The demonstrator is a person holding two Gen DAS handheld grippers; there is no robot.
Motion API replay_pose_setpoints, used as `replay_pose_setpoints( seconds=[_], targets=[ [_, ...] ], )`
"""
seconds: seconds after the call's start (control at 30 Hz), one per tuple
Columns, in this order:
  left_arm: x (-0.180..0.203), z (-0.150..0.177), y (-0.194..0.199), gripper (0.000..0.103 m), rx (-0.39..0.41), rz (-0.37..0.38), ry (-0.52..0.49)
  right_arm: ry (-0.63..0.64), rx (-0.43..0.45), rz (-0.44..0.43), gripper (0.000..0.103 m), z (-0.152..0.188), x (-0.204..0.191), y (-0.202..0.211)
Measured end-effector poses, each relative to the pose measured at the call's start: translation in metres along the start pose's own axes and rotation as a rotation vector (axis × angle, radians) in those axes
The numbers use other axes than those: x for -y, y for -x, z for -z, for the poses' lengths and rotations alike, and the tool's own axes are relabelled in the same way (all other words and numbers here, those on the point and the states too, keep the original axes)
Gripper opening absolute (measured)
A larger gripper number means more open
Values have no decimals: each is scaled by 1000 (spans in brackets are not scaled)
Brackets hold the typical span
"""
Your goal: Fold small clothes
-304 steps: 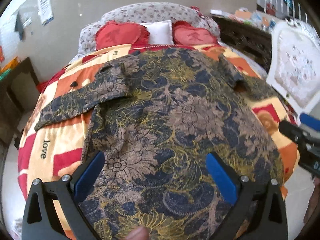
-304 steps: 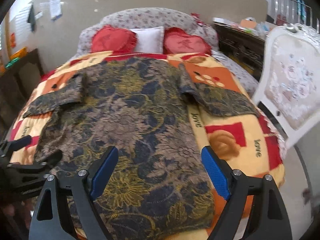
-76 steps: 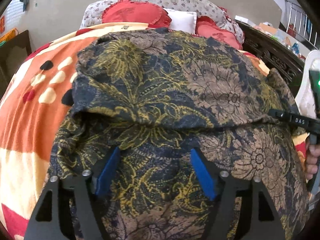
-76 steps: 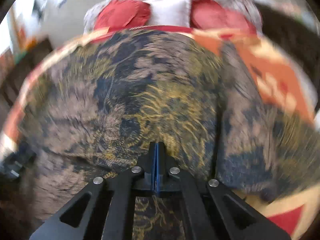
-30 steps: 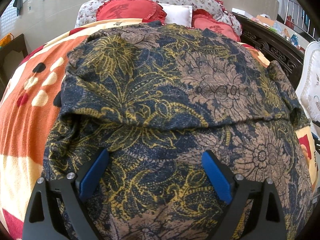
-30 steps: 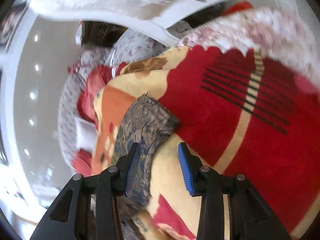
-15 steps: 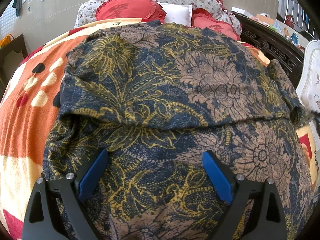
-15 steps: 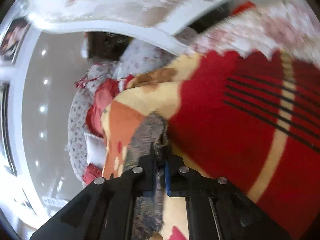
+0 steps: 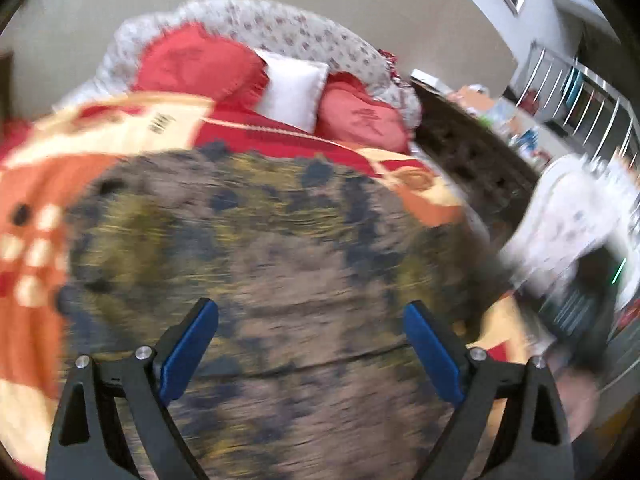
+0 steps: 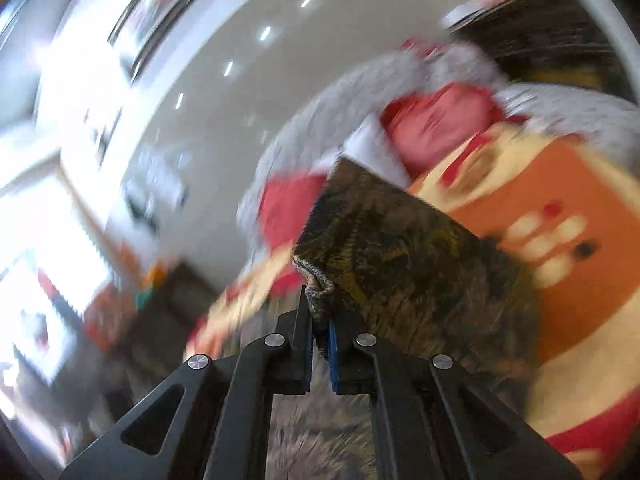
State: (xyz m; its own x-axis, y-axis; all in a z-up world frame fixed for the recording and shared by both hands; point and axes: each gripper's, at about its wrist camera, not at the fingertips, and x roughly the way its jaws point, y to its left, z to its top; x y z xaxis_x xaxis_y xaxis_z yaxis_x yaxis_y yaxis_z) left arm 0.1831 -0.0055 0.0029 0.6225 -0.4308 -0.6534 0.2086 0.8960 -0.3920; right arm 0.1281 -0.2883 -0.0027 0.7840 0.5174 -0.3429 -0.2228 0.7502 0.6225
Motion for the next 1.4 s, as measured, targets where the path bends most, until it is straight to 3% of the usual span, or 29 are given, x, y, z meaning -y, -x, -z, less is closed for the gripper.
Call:
replay_pose_setpoints(
  seconds=[0.13,0.27,0.4,0.43,0.47,0.53,0.57,0.7,0.77,0.8,0.83,0.9,1.03,1.17,1.27,1.4],
  targets=[
    [14,-4,-42,96,-128,99,36,76,-144,49,13,61,-20,-40],
    [23,7,-92,96,-292,190,114,176,-191,85,13,89,-33,-47],
    [27,11,-105,89,-311,219,154,260,-187,114,13,98,-47,-40],
    [28,11,-105,71,-305,206,157,276,-182,112,13,101,-51,-38],
    [28,11,-107,36,-316,208,166,294,-179,115,13,103,-53,-35],
    [28,12,-113,7,-353,210,193,332,-168,129,13,105,-59,-32],
    [27,13,-112,5,-345,189,205,341,-169,132,13,106,-61,-33],
    [35,6,-92,3,-279,128,134,375,-169,156,15,110,-68,-29],
    [43,-5,-72,3,-216,91,39,376,-176,188,27,110,-70,-25],
    [46,-10,-62,3,-190,82,7,376,-177,208,38,111,-69,-21],
    [47,-15,-51,3,-165,80,-19,372,-167,229,41,114,-67,-13],
    [48,-31,-20,3,-90,52,-92,349,-167,252,41,120,-58,-6],
    [24,-52,28,3,22,-109,-174,259,-161,333,41,123,-36,3],
    [-38,-58,44,3,7,-244,-71,148,-191,431,41,122,-8,-2],
    [-70,-46,30,4,-58,-302,-25,99,-190,424,41,119,3,-1],
    [-94,-21,2,18,-149,-415,-21,107,-194,433,41,120,3,-2]
  ],
)
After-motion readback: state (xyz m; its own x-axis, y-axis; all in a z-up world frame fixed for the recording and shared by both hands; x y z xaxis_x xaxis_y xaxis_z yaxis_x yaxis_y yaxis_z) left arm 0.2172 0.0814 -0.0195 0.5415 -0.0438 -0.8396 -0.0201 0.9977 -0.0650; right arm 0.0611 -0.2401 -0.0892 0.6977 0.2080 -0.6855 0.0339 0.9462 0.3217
